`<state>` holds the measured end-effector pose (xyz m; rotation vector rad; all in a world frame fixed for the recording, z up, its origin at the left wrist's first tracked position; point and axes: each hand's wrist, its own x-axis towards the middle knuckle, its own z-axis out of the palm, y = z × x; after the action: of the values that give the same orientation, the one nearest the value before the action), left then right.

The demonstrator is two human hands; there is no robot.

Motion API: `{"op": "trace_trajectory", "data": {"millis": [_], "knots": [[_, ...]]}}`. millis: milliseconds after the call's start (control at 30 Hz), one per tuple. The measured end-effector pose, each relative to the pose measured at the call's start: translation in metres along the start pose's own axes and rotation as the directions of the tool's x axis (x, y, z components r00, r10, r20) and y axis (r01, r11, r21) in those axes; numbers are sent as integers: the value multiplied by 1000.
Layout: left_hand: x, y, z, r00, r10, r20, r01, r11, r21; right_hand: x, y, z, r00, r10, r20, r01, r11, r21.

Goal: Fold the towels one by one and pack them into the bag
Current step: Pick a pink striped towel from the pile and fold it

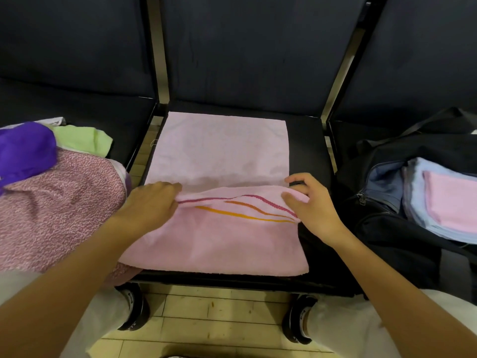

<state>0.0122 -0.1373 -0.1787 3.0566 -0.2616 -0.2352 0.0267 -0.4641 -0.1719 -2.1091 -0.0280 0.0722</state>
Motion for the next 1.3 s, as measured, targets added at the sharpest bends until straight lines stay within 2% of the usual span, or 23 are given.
{"op": "trace_trajectory", "data": {"millis": [100, 233, 367, 467, 533, 633, 700, 767, 933, 1033, 1100, 1133, 1233, 1300], "knots": [[4, -7, -2, 997, -71, -29, 67, 991, -114, 4, 4, 0, 999, 2, 47, 5, 989, -151], [14, -16, -4, 993, -110, -33, 94, 946, -310, 8, 11, -3, 999, -24, 34, 31, 971, -237], [22, -25, -6, 980, -96, -176, 20, 921, -390, 13, 7, -6, 996, -66, -53, 49, 961, -274], [21, -24, -5, 983, -5, -181, -68, 914, -399, 12, 4, -5, 994, -104, 25, 107, 944, -313], [18, -25, 0, 991, 81, -111, -111, 946, -304, 8, 4, -2, 979, -85, 188, 162, 880, -447], [13, -21, 5, 981, 94, 172, -74, 990, -119, 1, 3, 8, 901, 94, 424, 231, 723, -651], [10, -15, 5, 946, 94, 309, -88, 996, -34, -4, 1, 13, 853, 183, 490, 250, 680, -690], [10, -12, 6, 929, 76, 363, -74, 997, -21, -6, -1, 12, 846, 218, 486, 218, 691, -689], [7, -8, -1, 891, 96, 444, 57, 946, -318, -8, -5, 2, 862, 275, 425, 137, 682, -719], [0, -4, -8, 866, 130, 483, 72, 923, -378, -11, -4, -4, 893, 240, 382, 139, 659, -739], [-2, -7, -10, 877, 134, 462, 80, 907, -414, -11, -2, -8, 921, 199, 336, 110, 693, -712], [-3, -10, -12, 891, 133, 434, 90, 885, -456, -9, -1, -9, 934, 175, 311, 78, 750, -656], [-5, -19, -28, 948, 111, 300, 122, 739, -662, -2, -7, -13, 974, 113, 198, -50, 953, -298], [-6, -22, -44, 970, 95, 222, 116, 622, -774, 5, -15, -16, 984, 131, 123, -126, 991, -46]]}}
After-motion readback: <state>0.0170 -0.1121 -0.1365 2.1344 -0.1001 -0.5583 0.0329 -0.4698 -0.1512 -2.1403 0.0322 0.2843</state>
